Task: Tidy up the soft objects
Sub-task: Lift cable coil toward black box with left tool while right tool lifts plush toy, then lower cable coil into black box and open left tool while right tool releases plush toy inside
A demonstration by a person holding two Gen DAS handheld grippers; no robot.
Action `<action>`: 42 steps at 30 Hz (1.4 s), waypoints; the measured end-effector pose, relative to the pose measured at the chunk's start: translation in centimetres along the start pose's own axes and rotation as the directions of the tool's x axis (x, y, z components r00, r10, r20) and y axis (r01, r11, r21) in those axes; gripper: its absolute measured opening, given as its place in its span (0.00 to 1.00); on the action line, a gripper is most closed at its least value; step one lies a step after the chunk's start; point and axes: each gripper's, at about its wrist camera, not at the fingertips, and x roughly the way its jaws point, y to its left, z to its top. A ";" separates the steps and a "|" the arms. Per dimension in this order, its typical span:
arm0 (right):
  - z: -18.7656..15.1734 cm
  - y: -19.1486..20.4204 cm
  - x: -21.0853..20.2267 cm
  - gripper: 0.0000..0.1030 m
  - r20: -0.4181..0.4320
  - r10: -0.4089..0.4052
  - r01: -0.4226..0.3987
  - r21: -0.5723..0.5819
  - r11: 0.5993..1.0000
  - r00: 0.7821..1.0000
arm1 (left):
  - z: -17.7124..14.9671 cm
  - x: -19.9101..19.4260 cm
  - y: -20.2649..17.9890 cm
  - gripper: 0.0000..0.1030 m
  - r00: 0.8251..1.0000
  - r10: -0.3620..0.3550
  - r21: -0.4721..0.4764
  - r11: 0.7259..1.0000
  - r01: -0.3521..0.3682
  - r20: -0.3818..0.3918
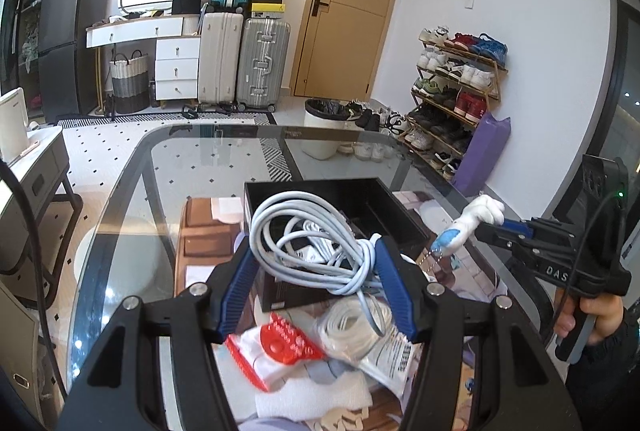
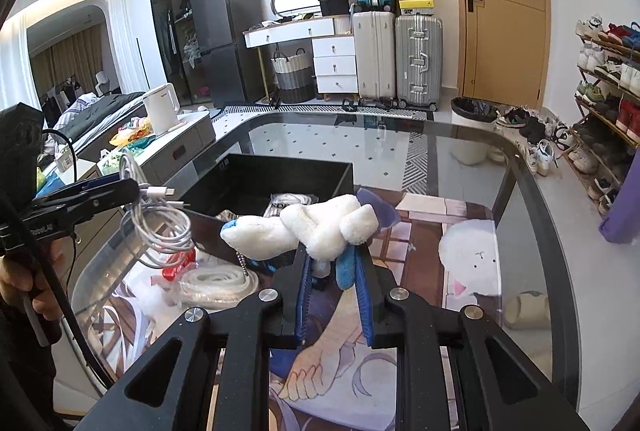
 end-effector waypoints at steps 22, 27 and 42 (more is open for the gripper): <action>3.5 1.7 2.4 0.20 0.025 -0.051 0.052 -0.044 0.998 0.998 | 2.9 4.0 1.0 0.57 0.999 0.026 -0.012 1.000 -0.025 0.026; 4.1 1.7 3.4 0.20 0.013 -0.057 0.058 -0.068 0.996 0.998 | 3.2 5.0 1.3 0.57 0.999 0.031 -0.026 0.999 -0.030 0.023; 4.9 1.6 5.5 0.20 -0.003 -0.089 0.088 -0.095 0.992 0.996 | 3.3 7.2 1.8 0.57 0.999 0.052 -0.038 0.998 -0.052 -0.001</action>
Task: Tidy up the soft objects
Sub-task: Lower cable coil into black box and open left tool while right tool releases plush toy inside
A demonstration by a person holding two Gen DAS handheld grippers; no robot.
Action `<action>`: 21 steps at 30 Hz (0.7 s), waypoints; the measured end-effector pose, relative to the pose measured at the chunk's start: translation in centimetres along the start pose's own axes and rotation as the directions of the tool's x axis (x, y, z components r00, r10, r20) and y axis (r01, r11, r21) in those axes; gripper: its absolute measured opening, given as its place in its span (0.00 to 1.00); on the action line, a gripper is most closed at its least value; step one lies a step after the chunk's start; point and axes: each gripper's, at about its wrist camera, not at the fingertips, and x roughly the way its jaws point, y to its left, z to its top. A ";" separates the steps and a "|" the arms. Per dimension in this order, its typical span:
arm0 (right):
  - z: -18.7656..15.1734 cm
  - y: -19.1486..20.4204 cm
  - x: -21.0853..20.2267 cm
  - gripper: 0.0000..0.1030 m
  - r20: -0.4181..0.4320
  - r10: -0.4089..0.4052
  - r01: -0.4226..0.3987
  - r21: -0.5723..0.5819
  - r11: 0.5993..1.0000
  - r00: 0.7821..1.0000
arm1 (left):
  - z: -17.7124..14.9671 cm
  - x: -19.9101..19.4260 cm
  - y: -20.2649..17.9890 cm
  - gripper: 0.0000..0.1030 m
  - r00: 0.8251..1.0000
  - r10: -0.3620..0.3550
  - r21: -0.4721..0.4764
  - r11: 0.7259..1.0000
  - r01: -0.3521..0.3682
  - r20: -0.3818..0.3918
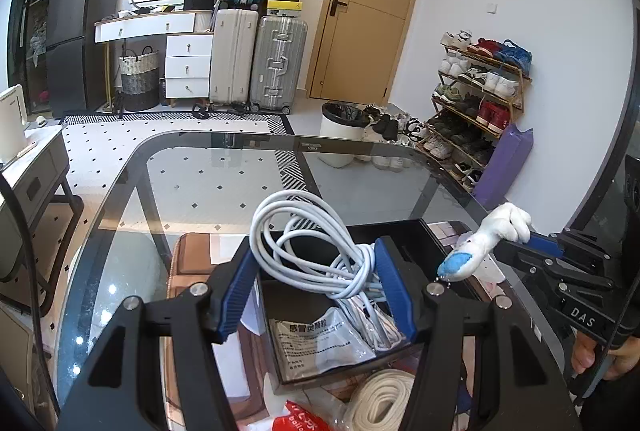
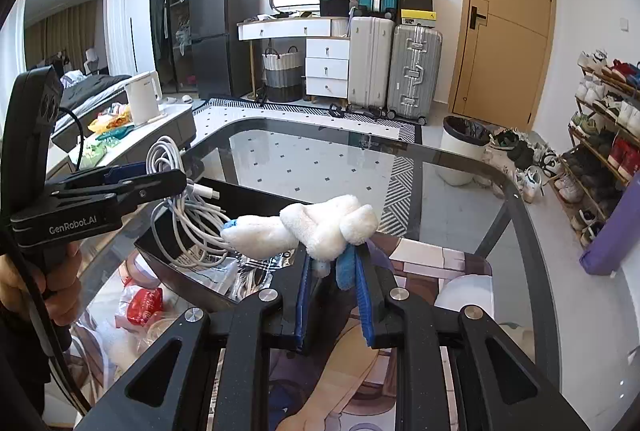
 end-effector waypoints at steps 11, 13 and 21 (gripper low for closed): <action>-0.3 0.9 1.3 0.20 -0.046 0.012 -0.016 -0.083 0.996 0.999 | -0.1 1.1 0.2 0.57 1.000 0.011 0.005 1.000 -0.011 -0.015; -0.4 1.2 1.3 0.20 -0.054 0.003 -0.008 -0.104 0.995 0.999 | -0.2 1.2 0.2 0.57 1.000 0.016 0.009 1.000 -0.016 -0.016; -0.9 2.7 2.3 0.20 -0.089 -0.023 0.005 -0.203 0.979 0.996 | -0.1 1.8 -0.2 0.57 0.999 0.016 0.026 1.000 -0.015 -0.032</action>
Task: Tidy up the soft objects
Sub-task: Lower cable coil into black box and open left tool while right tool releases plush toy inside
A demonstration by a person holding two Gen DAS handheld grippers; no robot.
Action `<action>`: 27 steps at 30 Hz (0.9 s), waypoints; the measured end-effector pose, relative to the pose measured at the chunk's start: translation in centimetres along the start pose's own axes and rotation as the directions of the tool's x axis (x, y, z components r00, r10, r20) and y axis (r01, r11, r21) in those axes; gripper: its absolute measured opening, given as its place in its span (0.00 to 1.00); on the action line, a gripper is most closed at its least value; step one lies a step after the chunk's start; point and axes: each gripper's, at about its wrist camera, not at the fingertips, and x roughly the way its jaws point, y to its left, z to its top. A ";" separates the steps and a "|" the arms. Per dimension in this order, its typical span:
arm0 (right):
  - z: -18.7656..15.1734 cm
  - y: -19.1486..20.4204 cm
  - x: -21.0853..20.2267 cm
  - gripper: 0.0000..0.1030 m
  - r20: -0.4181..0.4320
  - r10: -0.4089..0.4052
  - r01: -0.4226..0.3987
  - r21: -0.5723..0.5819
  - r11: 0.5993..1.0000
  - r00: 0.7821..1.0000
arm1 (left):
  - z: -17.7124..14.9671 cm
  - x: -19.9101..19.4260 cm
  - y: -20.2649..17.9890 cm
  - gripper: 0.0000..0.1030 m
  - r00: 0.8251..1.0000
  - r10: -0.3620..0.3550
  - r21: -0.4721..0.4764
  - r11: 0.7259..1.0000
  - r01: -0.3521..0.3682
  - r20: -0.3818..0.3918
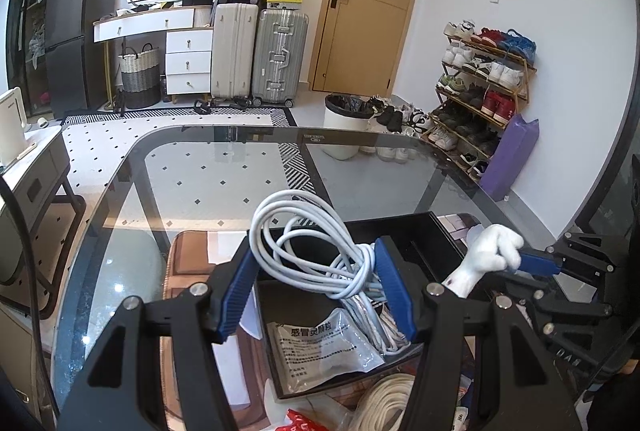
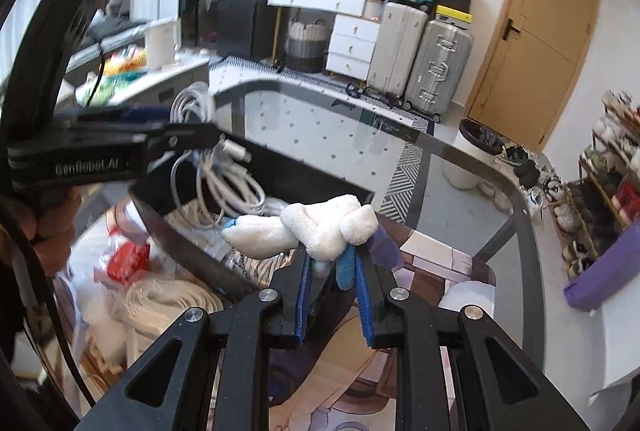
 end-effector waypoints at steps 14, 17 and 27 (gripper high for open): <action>0.4 0.8 1.9 0.20 -0.055 0.012 -0.016 -0.076 0.997 0.998 | -0.3 1.2 -0.9 0.40 0.999 0.016 0.028 1.000 -0.015 -0.045; 0.4 0.7 2.2 0.20 -0.055 0.014 -0.018 -0.074 0.997 0.998 | -0.5 1.3 -1.0 0.40 0.998 0.022 0.032 0.999 -0.020 -0.051; 0.6 -1.0 1.7 0.51 -0.008 -0.027 0.027 0.018 0.999 1.000 | -1.1 0.5 -0.9 0.50 0.997 0.031 0.041 0.999 -0.028 -0.072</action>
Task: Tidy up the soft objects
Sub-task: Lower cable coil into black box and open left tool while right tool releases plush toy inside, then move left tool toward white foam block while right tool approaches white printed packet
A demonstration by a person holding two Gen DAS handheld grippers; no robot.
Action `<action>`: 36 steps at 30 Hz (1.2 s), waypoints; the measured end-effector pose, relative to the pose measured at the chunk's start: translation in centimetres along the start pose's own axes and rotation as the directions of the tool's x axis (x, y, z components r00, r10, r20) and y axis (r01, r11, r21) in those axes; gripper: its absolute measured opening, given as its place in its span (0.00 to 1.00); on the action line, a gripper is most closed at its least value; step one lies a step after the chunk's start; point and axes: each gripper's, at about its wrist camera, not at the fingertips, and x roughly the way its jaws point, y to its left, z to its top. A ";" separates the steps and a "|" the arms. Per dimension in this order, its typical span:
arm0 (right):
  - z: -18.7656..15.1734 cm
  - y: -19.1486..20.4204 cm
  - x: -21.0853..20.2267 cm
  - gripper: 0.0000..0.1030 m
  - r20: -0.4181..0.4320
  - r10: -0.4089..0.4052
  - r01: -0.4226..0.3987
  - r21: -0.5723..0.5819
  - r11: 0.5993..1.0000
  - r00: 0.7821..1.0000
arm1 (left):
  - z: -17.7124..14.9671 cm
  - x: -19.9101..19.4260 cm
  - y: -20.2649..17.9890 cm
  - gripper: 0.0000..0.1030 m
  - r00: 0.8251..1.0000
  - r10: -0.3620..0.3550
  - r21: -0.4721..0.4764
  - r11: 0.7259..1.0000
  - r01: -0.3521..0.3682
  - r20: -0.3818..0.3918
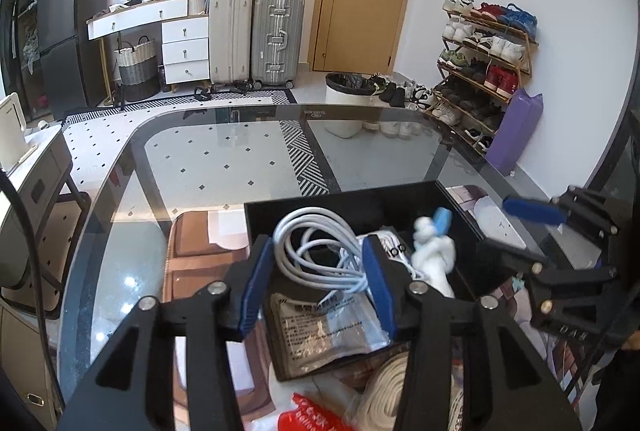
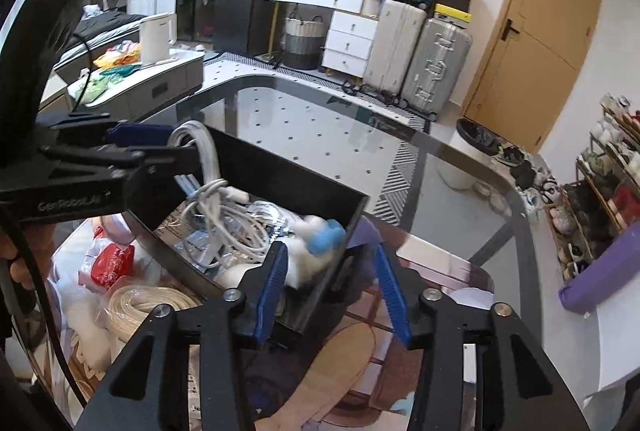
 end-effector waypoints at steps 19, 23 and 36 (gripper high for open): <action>-4.3 -0.5 -4.9 0.99 0.151 0.135 -0.166 0.223 0.961 0.979 | -3.3 -5.0 -0.3 1.00 0.999 -0.010 0.010 1.000 0.010 0.037; -5.4 -0.3 -4.8 0.99 0.146 0.150 -0.183 0.245 0.952 0.978 | -4.0 -5.4 -0.2 1.00 0.999 0.003 0.008 1.000 -0.003 0.044; -7.3 1.6 -4.4 0.99 0.092 0.182 -0.197 0.204 0.959 0.979 | -6.4 -6.8 -0.3 1.00 0.998 0.036 0.006 0.999 -0.036 0.052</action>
